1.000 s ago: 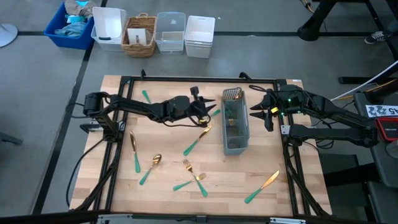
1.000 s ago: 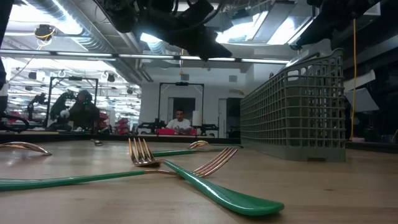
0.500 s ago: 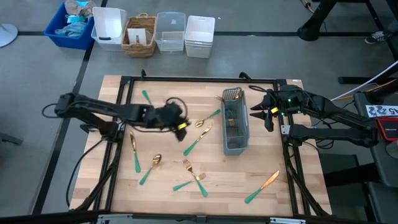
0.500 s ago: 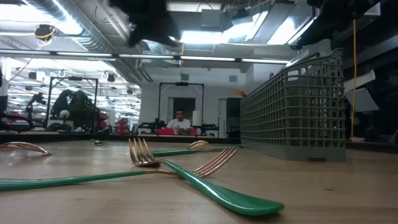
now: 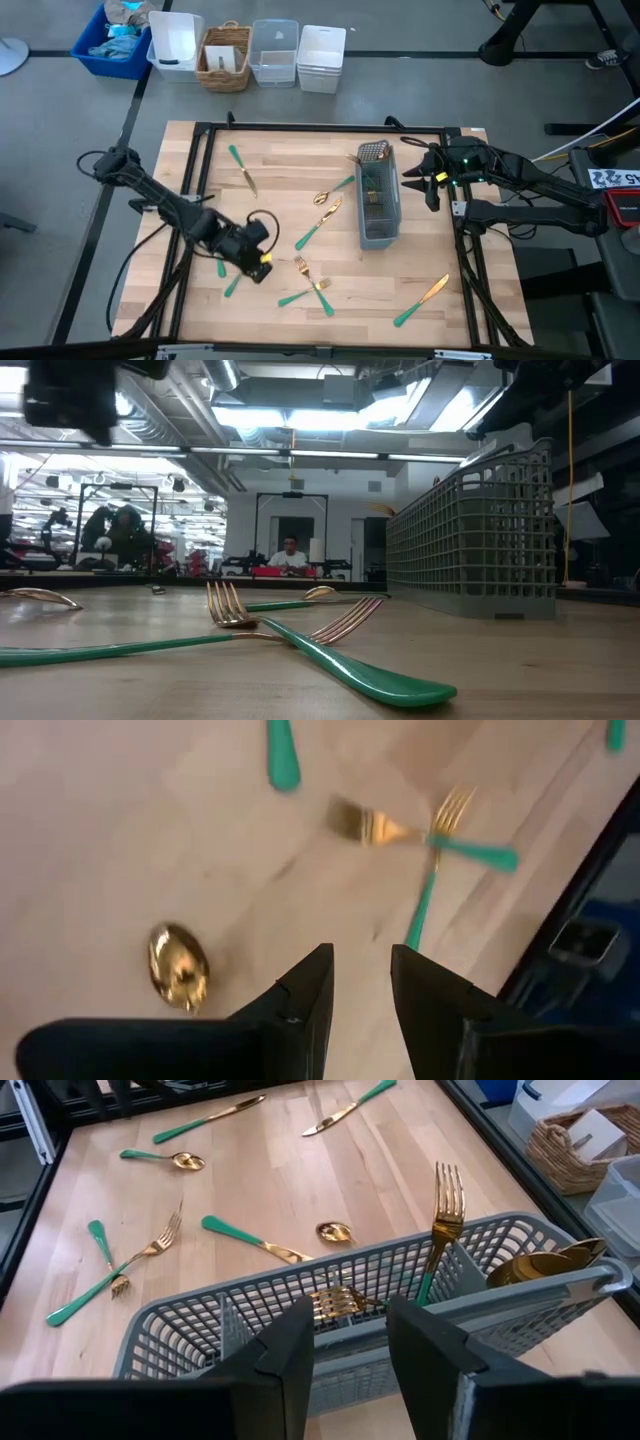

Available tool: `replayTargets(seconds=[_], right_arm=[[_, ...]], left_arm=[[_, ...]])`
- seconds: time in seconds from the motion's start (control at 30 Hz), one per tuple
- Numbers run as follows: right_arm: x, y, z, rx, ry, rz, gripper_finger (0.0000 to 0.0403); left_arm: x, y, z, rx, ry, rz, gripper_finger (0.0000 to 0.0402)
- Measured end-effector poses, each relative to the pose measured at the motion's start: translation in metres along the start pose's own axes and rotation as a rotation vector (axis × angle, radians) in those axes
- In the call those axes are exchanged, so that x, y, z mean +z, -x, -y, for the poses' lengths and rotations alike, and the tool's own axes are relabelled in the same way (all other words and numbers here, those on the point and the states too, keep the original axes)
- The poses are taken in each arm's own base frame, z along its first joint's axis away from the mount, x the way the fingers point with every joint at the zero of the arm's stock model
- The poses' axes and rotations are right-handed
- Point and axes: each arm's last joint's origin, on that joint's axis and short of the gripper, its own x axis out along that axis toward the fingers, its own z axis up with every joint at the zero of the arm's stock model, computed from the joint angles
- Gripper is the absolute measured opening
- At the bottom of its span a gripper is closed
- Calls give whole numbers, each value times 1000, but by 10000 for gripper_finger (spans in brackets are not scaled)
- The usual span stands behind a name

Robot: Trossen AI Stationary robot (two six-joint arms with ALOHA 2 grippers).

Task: Sort silverware
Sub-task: Put the bottom left spoon into the top section of the basket

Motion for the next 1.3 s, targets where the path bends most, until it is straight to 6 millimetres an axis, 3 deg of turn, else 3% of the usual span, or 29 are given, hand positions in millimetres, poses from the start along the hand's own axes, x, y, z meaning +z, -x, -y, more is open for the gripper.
replayTargets(seconds=[0.23, 0.6, 1.1, 1.3], right_arm=[[0, 0, 0, 2, 0, 0, 129], [0, 0, 0, 2, 0, 0, 129], [0, 0, 0, 2, 0, 0, 129], [0, 0, 0, 2, 0, 0, 129]], left_arm=[[-25, -25, 1, 145, -65, -85, 95], [-50, -56, -4, 337, -22, -209, 95], [-61, -87, -13, 502, -8, -201, 95], [-64, -92, -29, 567, 42, -159, 95]])
